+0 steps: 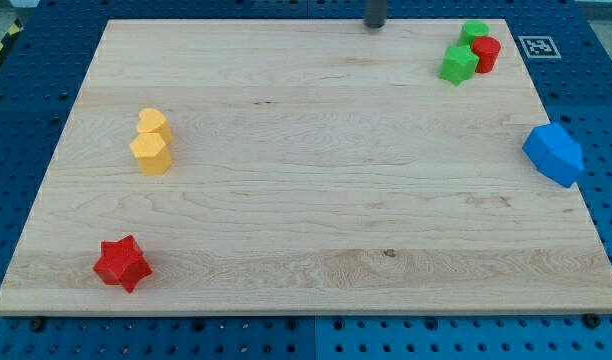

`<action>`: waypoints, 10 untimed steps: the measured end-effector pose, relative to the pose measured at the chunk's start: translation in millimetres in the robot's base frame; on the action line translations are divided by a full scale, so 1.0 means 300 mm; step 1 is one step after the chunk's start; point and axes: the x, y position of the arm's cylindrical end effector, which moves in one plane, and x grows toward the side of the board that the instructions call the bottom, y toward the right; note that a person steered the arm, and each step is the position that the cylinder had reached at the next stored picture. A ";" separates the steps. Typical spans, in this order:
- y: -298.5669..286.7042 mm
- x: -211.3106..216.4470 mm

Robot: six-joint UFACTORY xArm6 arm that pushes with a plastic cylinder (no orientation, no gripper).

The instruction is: Place the red circle green star parallel to each other

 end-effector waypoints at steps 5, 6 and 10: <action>0.745 0.156; 0.733 0.274; 0.326 0.323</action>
